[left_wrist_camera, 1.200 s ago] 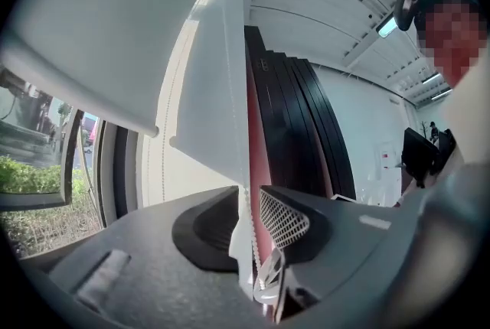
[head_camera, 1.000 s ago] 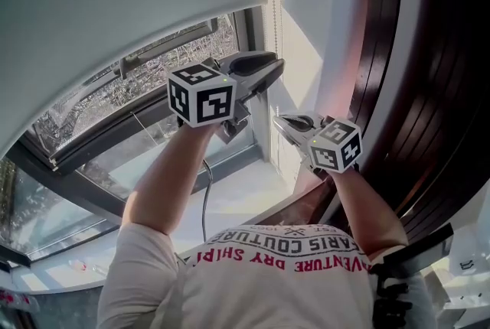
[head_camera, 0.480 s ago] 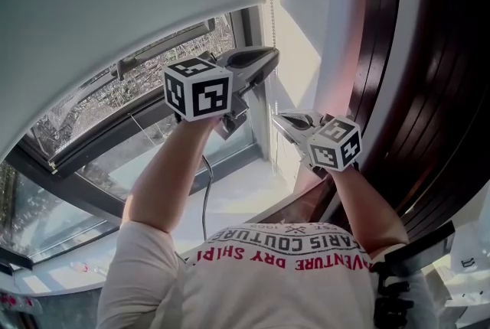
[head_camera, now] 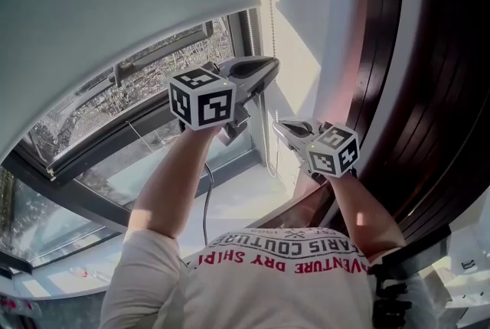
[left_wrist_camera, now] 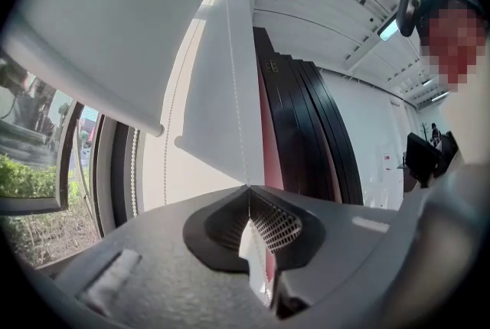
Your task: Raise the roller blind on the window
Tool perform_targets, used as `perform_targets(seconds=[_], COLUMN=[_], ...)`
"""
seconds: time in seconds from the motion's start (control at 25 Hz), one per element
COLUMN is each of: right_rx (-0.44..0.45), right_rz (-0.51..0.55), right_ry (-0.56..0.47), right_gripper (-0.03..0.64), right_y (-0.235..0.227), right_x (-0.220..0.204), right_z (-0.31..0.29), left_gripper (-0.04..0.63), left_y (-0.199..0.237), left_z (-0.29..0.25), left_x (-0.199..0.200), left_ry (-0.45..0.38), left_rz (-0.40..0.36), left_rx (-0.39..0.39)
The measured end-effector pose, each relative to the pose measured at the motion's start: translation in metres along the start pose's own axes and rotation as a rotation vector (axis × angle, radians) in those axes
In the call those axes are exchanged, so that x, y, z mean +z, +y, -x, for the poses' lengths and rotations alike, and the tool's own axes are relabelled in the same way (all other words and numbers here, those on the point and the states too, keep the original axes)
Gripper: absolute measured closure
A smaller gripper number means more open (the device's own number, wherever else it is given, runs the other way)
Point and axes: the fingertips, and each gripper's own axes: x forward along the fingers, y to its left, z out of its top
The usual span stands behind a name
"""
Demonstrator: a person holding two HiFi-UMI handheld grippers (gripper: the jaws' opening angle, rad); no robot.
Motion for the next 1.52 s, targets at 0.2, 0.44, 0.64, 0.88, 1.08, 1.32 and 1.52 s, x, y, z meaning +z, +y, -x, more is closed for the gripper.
perform_targets(seconds=[0.2,0.44,0.64,0.88,1.08,1.32,1.52], right_rx=[-0.005,0.010,0.010,0.008,0.000,0.012,0.036], right_rz=[-0.040,-0.109,-0.118,-0.146,-0.144,-0.005,-0.087], right_ry=[0.064,0.126,0.229,0.288,0.304,0.337,0.171], right_gripper=[0.614,0.614,0.614,0.614,0.614,0.591,0.512], right_y=[-0.007,-0.003,0.000,0.001,0.000,0.004,0.001], right_x=[-0.034,-0.084,-0.136,-0.169,-0.178,-0.166,-0.098], right_z=[-0.009,-0.021,-0.029,-0.034,-0.037,-0.028,-0.013], left_gripper=[0.586,0.587,0.588,0.588,0.588,0.588,0.586], left_y=[0.009,0.014,0.008,0.004,-0.002,-0.001,0.004], left_z=[-0.006,-0.003,0.002,0.008,0.012,0.015,0.021], left_x=[-0.037,-0.096,-0.146,-0.179,-0.187,-0.183,-0.184], left_ry=[0.052,0.105,0.167,0.159,0.165,0.170,0.165], left_rz=[0.020,0.060,0.109,0.132,0.074,0.070,0.078], left_rx=[0.013,0.019,0.002,0.015,0.031,0.039,0.050])
